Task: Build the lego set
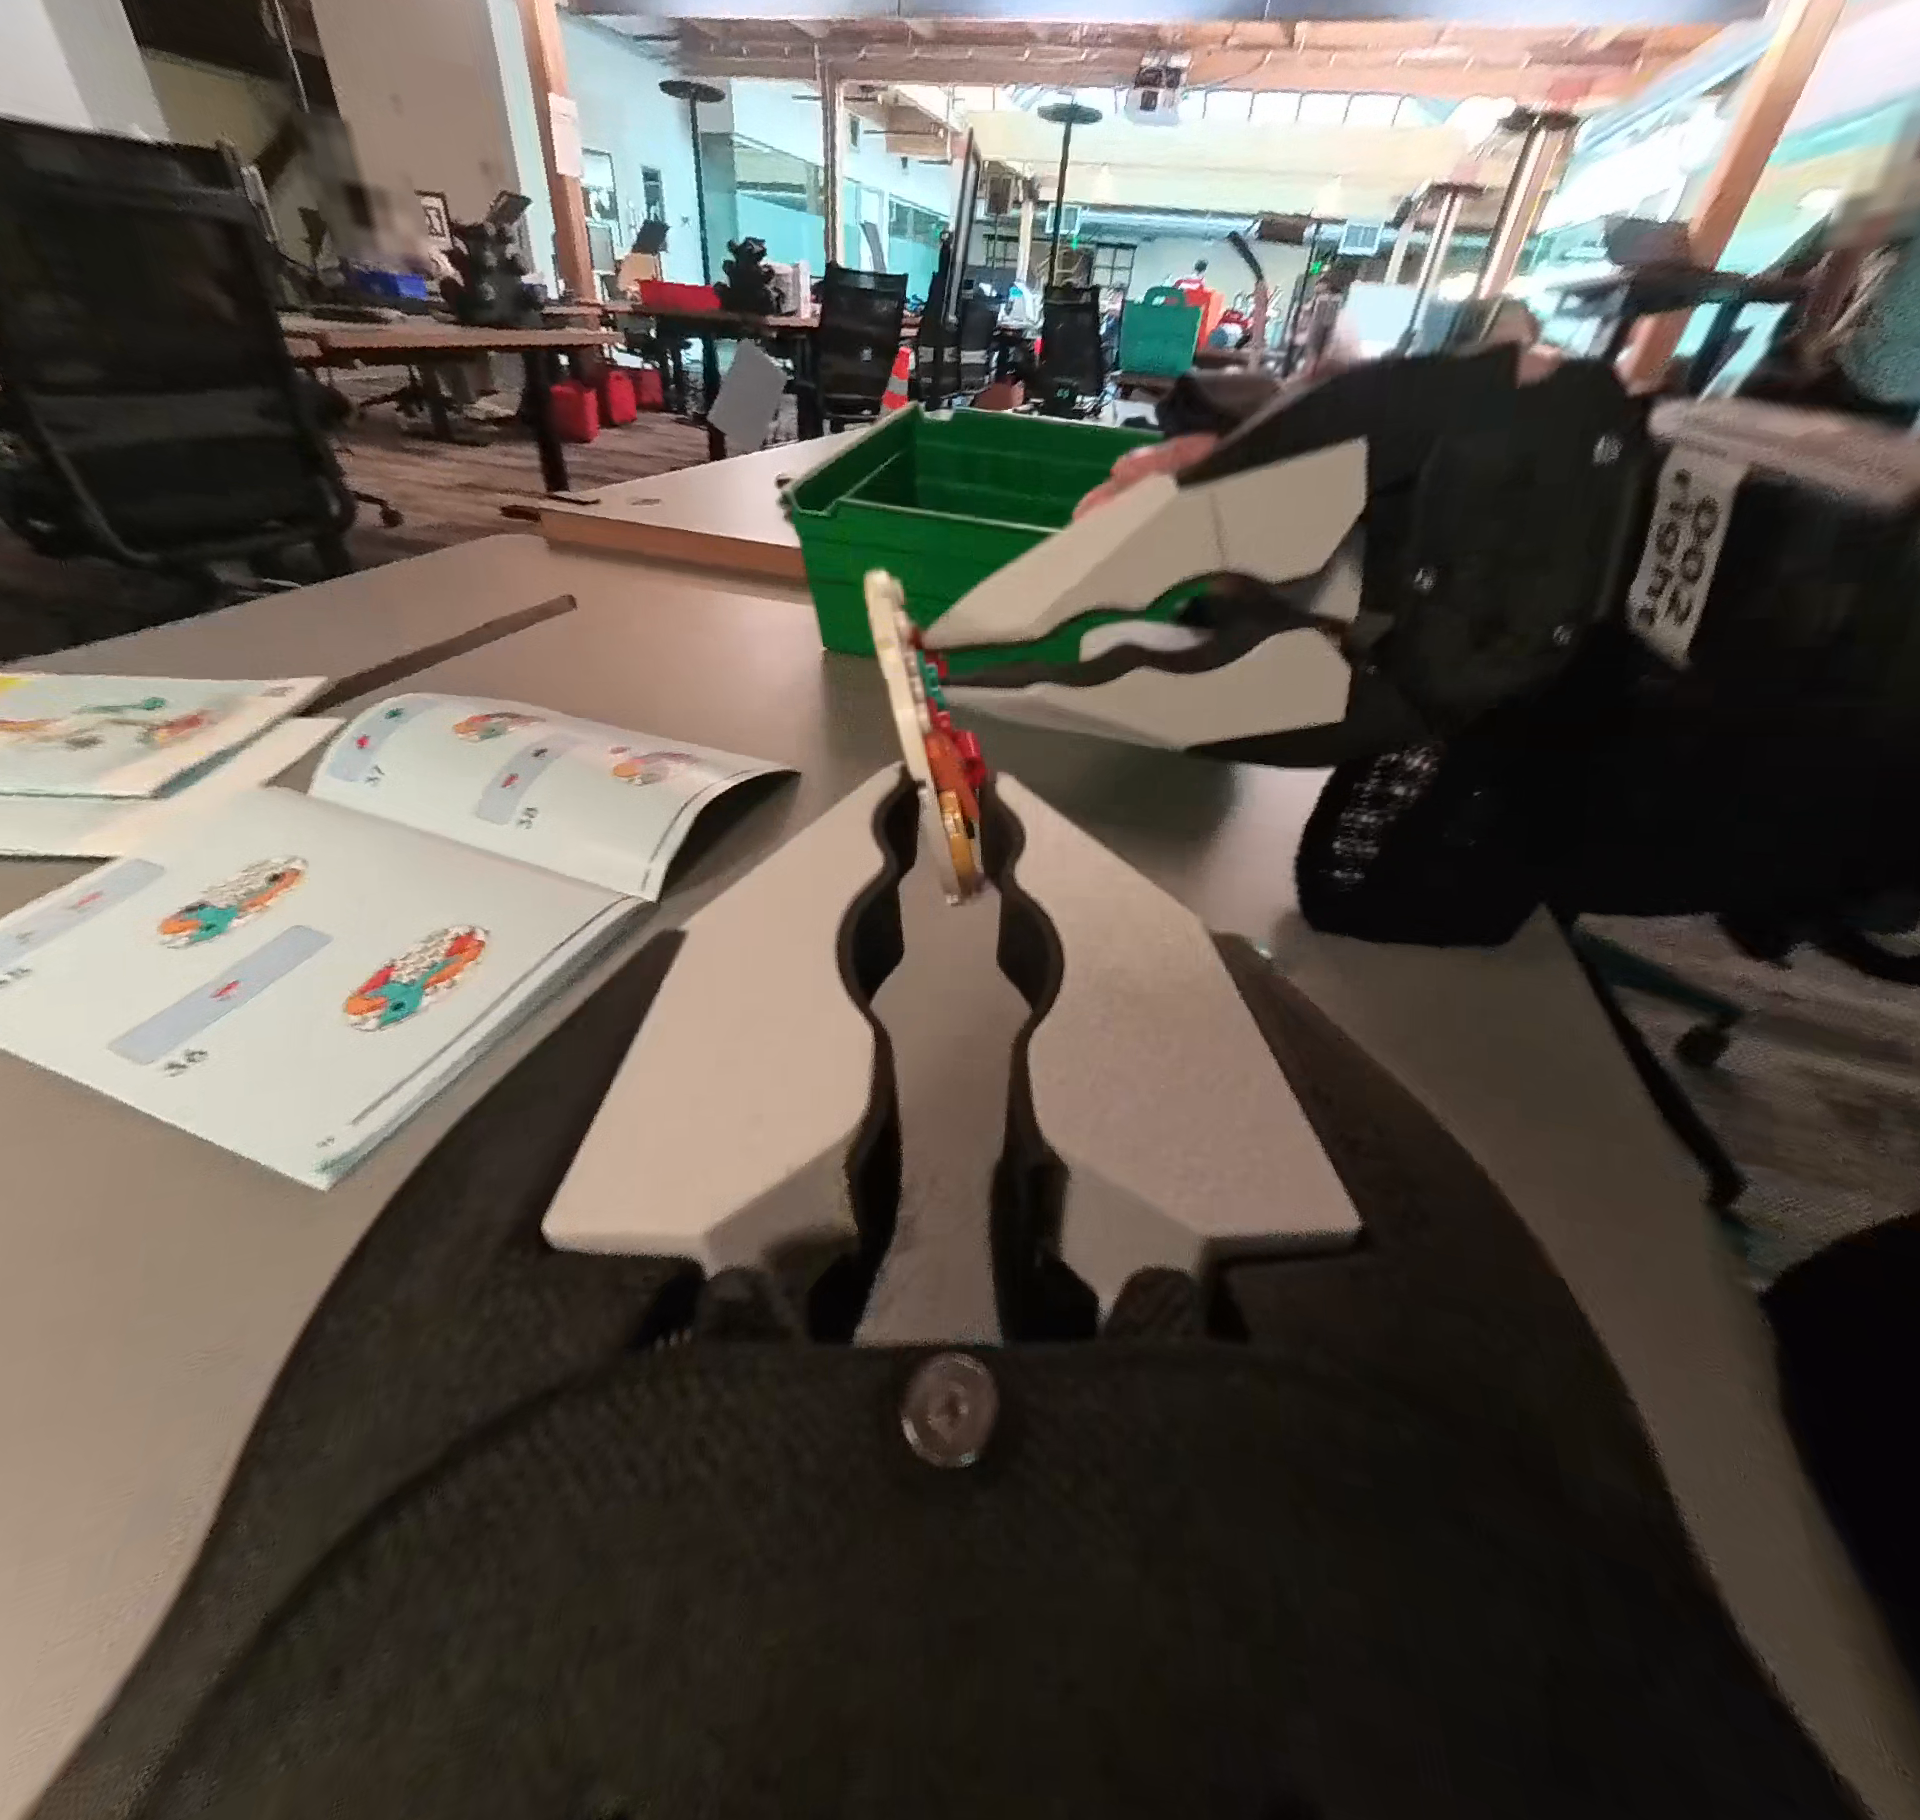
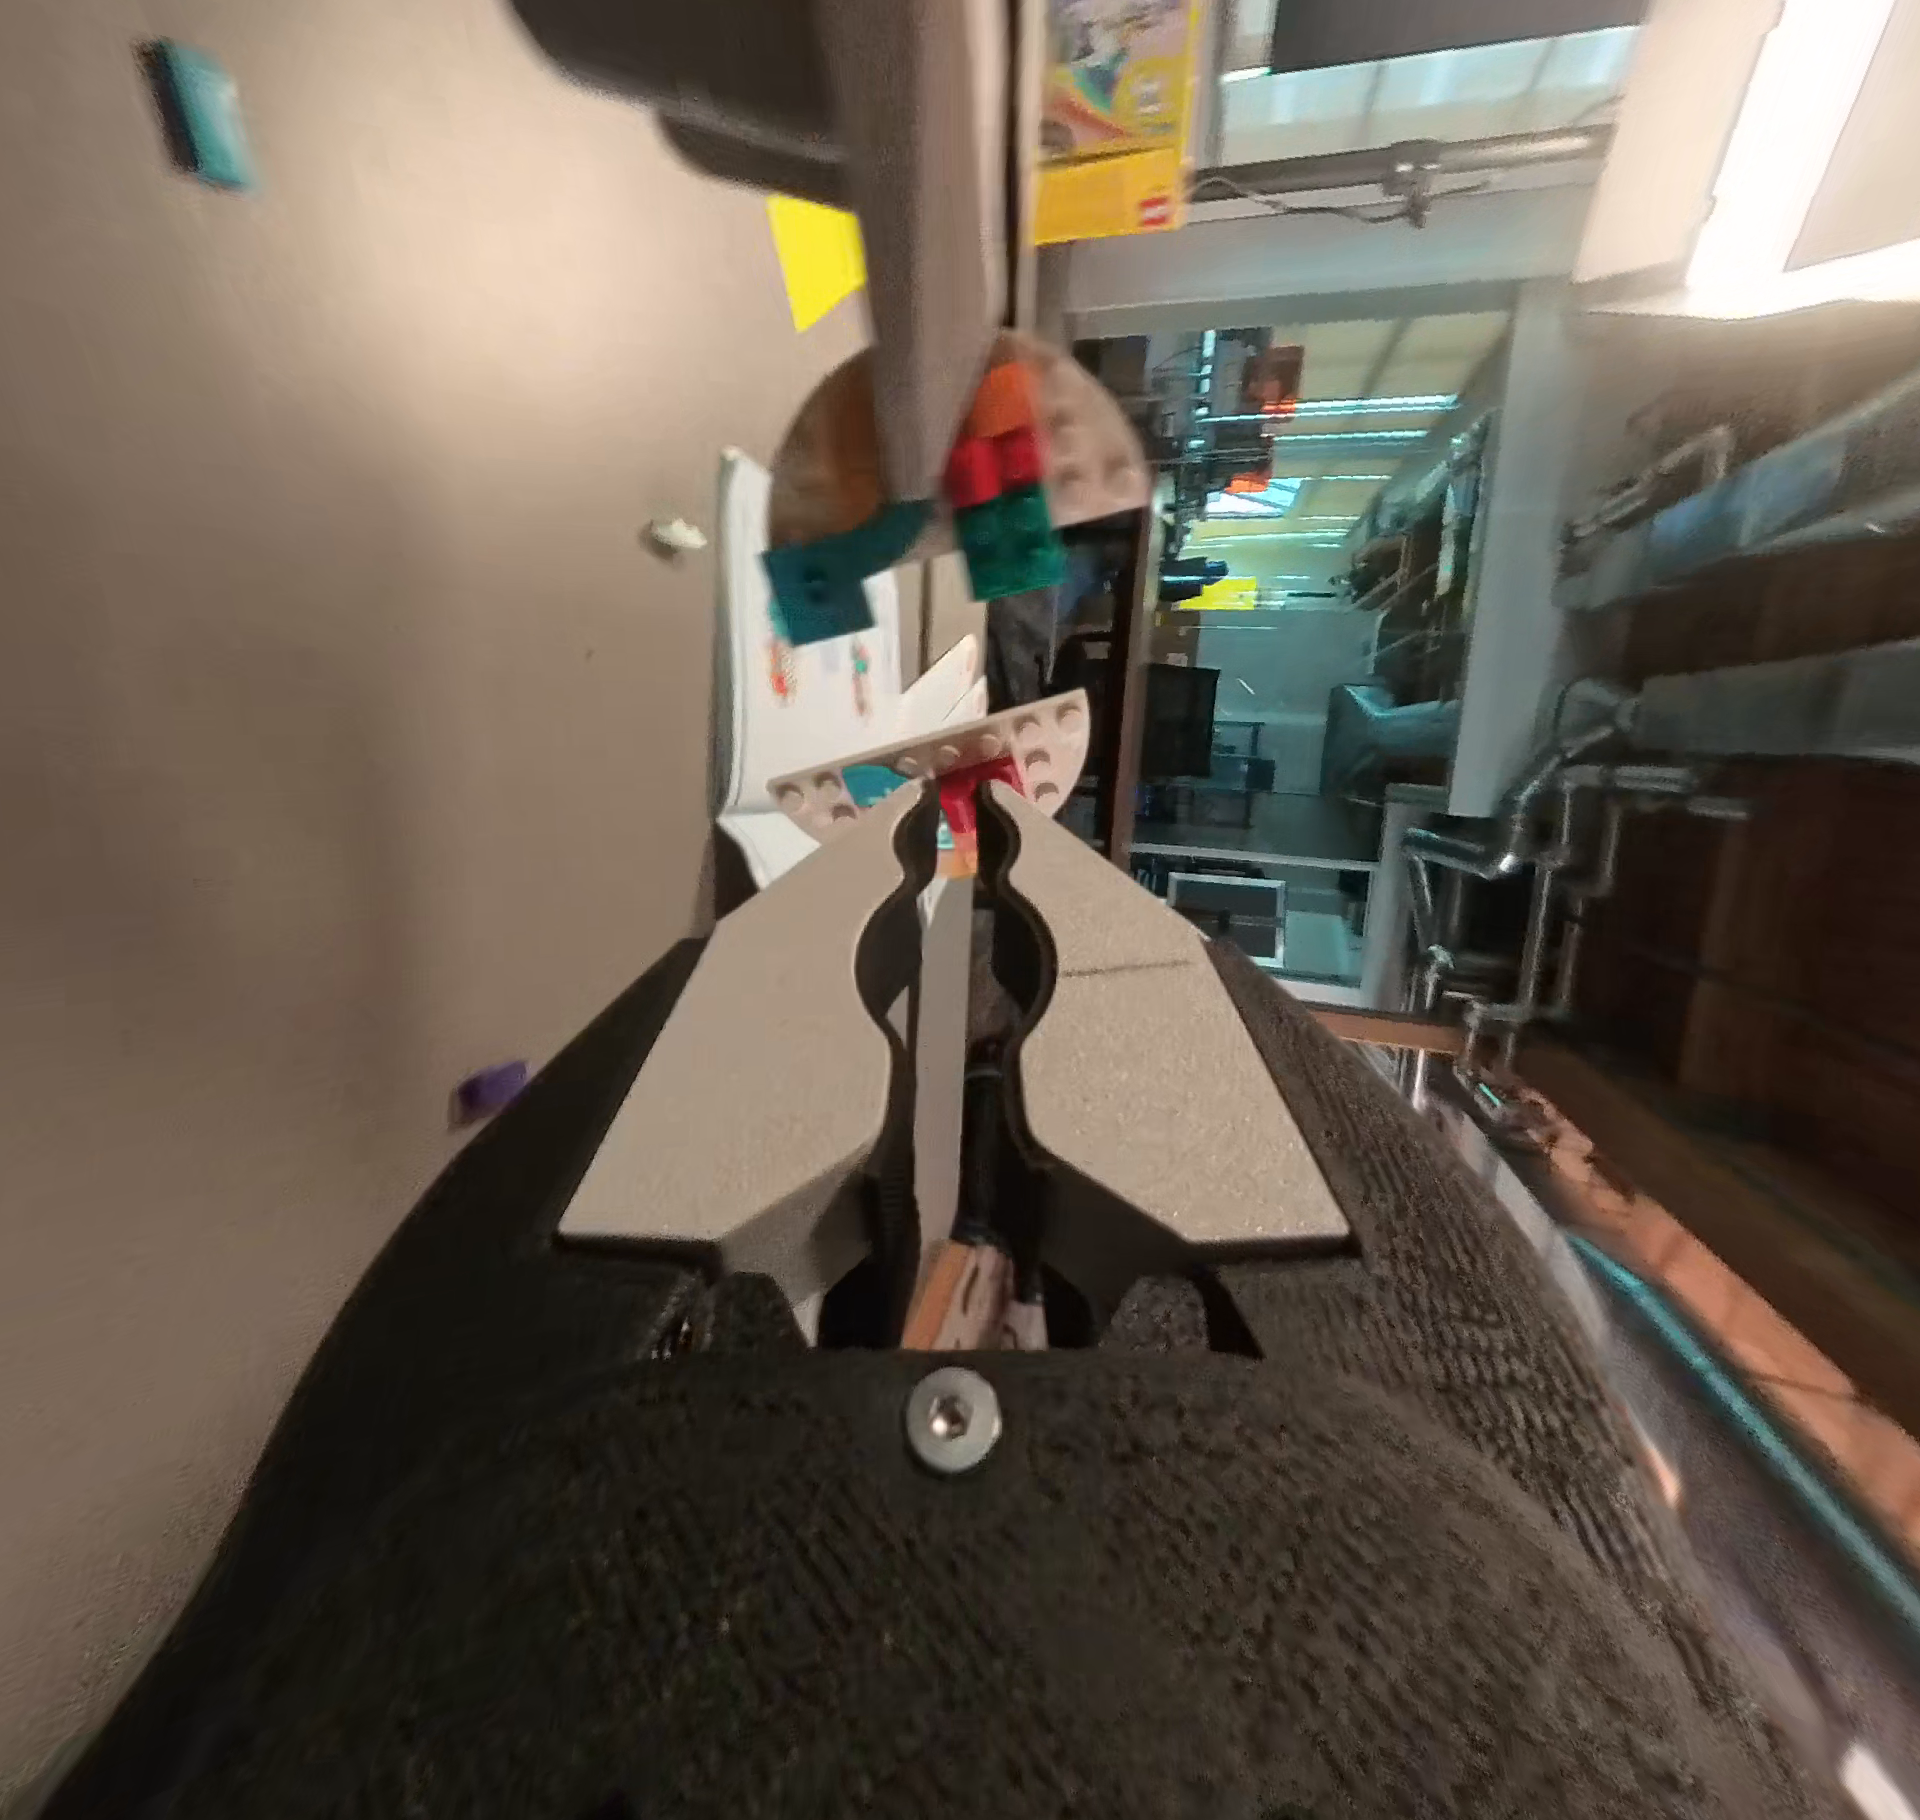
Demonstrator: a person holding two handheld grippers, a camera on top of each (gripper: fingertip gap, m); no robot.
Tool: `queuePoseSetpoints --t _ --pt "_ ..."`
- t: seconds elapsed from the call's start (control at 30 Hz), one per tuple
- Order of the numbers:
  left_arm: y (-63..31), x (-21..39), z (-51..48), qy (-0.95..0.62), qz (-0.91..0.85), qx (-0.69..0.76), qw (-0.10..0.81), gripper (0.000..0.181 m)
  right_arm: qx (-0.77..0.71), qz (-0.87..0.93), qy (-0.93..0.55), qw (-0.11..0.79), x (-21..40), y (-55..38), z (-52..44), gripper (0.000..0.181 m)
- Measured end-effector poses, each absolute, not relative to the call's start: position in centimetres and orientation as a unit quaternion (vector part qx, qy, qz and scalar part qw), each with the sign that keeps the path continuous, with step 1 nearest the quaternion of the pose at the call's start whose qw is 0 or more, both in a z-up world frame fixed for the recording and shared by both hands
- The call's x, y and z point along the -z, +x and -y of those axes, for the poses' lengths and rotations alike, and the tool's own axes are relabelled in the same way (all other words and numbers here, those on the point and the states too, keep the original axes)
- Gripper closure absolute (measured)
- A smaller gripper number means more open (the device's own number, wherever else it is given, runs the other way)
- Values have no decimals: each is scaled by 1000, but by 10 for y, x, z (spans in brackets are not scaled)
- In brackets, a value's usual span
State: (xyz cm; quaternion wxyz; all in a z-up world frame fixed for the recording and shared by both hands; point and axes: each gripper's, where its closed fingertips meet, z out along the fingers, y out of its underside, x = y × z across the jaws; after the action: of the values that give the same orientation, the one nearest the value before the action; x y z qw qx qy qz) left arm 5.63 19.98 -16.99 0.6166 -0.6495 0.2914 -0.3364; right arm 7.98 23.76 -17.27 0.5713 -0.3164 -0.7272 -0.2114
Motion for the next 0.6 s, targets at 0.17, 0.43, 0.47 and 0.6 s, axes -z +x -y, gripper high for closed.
queuePoseSetpoints --t 0.17,0.43,0.47,0.6 --pt "49 176 -206 -670 -266 356 594 171 233 770 -307 509 195 90 -235 176" --pt "60 175 -197 -656 -264 430 561 171 262 751 -282 536 185 87 -229 176" --pt "60 176 -197 -657 -263 431 560 171 260 756 -282 531 188 87 -228 176" --pt "60 180 -200 -668 -255 430 551 171 231 790 -316 471 210 93 -226 176"
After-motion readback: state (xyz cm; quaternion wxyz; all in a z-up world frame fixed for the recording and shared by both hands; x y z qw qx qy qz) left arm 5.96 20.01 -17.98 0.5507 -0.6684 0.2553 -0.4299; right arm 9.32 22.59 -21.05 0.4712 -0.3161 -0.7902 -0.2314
